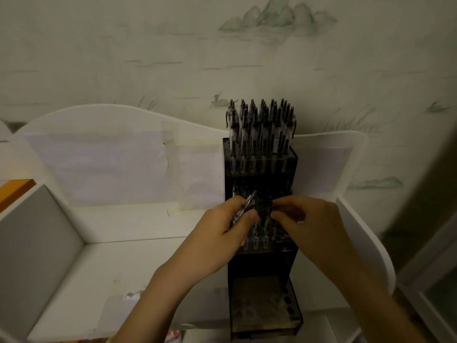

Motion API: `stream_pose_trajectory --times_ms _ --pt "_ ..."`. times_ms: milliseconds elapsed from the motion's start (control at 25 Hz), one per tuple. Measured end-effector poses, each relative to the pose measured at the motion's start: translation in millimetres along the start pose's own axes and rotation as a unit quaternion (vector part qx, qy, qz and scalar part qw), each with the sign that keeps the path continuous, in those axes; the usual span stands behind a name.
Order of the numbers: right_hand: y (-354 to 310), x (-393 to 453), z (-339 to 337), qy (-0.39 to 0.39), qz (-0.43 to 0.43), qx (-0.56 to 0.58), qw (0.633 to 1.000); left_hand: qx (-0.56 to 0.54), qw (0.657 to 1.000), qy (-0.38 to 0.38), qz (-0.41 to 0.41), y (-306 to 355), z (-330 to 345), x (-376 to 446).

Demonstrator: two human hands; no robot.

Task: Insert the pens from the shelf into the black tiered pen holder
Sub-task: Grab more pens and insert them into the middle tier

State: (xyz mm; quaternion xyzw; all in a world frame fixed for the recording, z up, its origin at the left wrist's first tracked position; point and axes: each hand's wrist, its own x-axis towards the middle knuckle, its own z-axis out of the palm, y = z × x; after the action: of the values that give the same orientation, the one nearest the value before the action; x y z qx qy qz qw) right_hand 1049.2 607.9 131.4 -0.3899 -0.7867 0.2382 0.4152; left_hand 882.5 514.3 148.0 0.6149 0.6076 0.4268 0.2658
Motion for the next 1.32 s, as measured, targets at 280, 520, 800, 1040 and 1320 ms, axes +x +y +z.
stream_pose_trajectory --times_ms 280,520,800,1040,1320 --pt "-24 -11 -10 -0.056 -0.050 0.154 0.985 -0.003 0.998 -0.065 0.013 9 11 0" --pt "-38 -2 -38 0.042 0.043 0.305 0.950 -0.007 0.999 -0.045 0.013 14 5 -2" --pt "-38 -1 -61 0.120 -0.057 0.111 0.985 0.145 0.984 0.089 0.049 20 -11 -9" --pt "-9 4 -35 0.089 -0.122 -0.045 0.988 0.357 0.923 0.129 0.064 23 -6 -15" --pt "2 11 -22 0.043 -0.141 -0.050 0.988 0.385 0.912 0.133 0.044 24 2 -16"
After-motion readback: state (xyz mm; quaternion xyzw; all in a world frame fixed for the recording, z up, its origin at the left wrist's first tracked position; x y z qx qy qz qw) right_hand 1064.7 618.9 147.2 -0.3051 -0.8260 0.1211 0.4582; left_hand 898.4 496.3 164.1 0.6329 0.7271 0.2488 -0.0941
